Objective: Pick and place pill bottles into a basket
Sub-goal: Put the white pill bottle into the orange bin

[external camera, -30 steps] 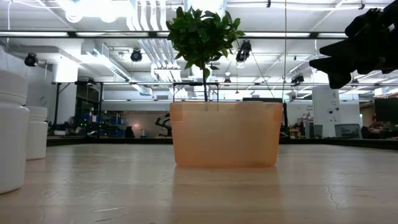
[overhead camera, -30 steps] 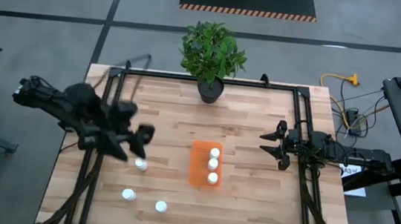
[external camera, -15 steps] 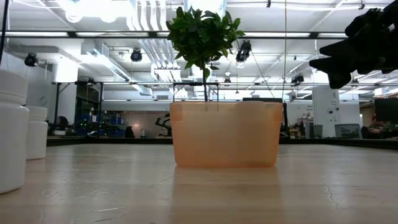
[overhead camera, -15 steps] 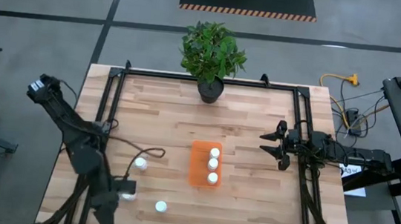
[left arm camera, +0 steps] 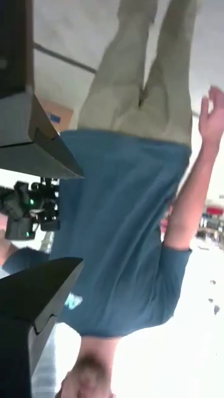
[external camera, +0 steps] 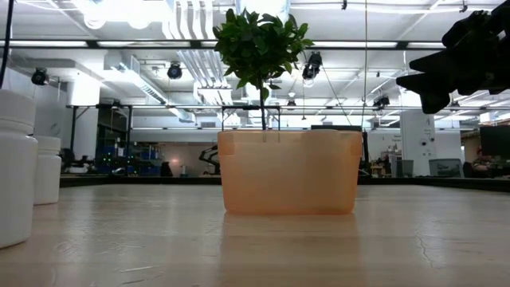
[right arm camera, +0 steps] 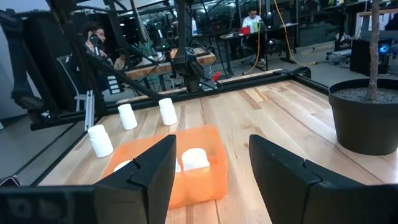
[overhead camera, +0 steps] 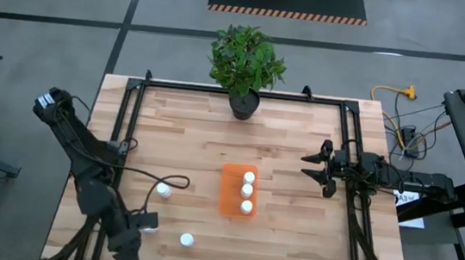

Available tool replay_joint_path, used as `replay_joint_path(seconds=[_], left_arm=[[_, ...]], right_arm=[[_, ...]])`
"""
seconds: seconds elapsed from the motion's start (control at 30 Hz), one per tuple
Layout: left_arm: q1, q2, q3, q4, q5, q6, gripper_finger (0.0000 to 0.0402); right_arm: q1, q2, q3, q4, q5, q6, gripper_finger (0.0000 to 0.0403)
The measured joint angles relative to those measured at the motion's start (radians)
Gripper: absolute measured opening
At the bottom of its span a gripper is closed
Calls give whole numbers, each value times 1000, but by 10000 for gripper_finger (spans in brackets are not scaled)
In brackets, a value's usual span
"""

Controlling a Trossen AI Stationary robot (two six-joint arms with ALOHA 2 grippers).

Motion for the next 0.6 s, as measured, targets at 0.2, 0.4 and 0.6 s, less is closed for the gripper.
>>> replay_joint_path(seconds=[0.2, 0.4, 0.6], left_arm=[[1, 9, -3, 78, -41, -2, 200], [3, 21, 27, -17, -235, -133, 200], [2, 42, 278, -519, -259, -157, 200]], right_arm=[[0, 0, 0, 0, 0, 0, 192], [0, 0, 0, 0, 0, 0, 192], [0, 0, 0, 0, 0, 0, 192]])
